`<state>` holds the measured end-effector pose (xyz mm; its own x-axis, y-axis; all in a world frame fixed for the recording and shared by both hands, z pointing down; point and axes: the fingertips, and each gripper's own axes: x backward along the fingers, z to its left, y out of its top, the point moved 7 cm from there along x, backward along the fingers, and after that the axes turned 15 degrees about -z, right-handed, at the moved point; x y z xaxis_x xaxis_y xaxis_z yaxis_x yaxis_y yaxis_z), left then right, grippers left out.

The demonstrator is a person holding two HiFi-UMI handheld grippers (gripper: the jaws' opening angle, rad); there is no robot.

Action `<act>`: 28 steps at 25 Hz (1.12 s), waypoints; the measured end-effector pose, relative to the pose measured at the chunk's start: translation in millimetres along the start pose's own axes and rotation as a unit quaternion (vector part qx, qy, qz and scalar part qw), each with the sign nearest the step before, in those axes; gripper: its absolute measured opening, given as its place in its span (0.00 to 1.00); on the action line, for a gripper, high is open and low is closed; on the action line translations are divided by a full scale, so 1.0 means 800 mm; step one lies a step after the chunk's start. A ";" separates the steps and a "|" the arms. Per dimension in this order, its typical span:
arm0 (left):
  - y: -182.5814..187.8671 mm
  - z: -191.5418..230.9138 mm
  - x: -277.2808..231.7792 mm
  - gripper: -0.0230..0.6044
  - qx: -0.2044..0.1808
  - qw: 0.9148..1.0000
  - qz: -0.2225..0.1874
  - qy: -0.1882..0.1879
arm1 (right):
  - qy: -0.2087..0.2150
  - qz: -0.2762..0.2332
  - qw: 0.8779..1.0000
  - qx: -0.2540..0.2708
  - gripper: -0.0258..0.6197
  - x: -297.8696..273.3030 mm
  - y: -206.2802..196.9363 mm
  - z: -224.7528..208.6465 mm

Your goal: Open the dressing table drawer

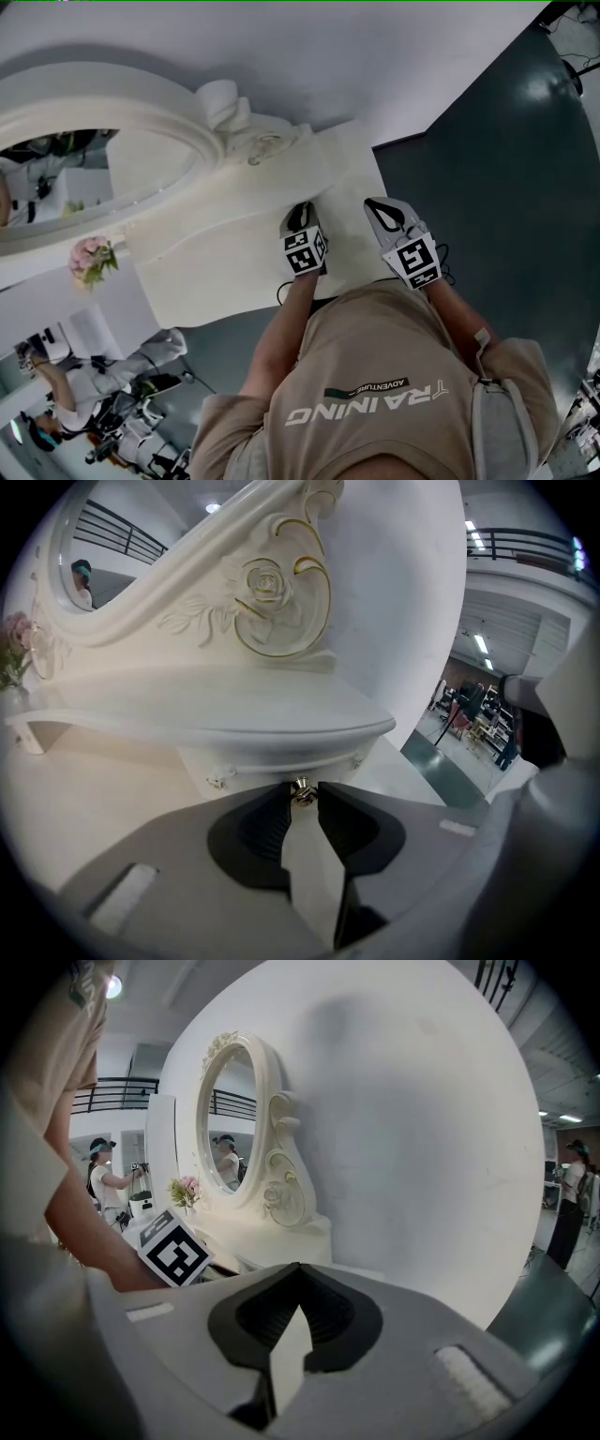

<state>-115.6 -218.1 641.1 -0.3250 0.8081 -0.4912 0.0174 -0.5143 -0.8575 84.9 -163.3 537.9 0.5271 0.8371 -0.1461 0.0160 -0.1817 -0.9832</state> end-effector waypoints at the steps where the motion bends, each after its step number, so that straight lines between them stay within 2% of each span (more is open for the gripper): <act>1: -0.001 -0.001 0.002 0.21 0.001 1.000 0.001 0.000 | 0.000 0.000 1.000 0.000 0.04 0.001 0.000 0.001; 28: -0.036 -0.016 0.049 0.21 -0.005 1.000 0.018 -0.005 | -0.005 -0.007 1.000 -0.001 0.04 0.029 -0.006 0.021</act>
<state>-117.0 -167.5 644.6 -0.3326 0.7868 -0.5199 0.0384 -0.5396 -0.8411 82.4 -134.3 537.8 0.5189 0.8442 -0.1343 0.0244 -0.1717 -0.9849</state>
